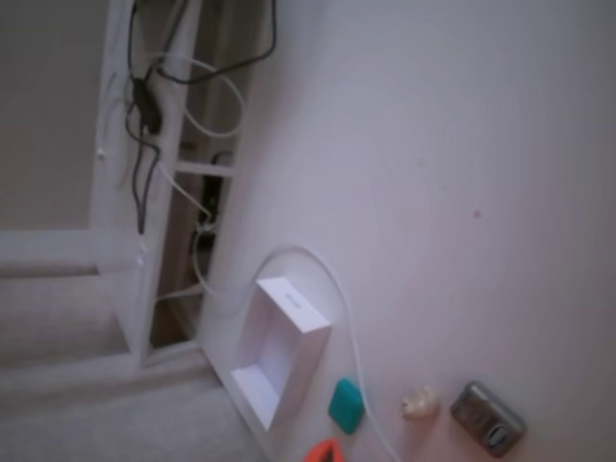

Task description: Grasp the green cube and put it in the bin.

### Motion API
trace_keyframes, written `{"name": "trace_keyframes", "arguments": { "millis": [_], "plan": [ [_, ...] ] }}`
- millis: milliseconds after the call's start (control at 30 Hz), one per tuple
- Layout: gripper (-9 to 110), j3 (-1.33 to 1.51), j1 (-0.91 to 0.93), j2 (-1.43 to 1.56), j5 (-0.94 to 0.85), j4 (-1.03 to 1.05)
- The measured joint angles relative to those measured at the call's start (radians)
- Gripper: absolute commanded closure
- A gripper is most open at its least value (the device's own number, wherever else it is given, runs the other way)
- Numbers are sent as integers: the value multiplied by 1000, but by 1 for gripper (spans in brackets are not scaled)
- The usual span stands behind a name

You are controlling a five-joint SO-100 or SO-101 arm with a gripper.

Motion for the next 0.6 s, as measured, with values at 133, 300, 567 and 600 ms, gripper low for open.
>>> {"name": "trace_keyframes", "arguments": {
  "millis": [133, 300, 567, 600],
  "plan": [
    [101, -109, 0, -230, -17, -81],
    [84, -442, -58, -505, -11, -69],
    [71, -1149, -169, -916, -5, 166],
    [72, -1249, -183, -962, -5, 207]
  ]
}}
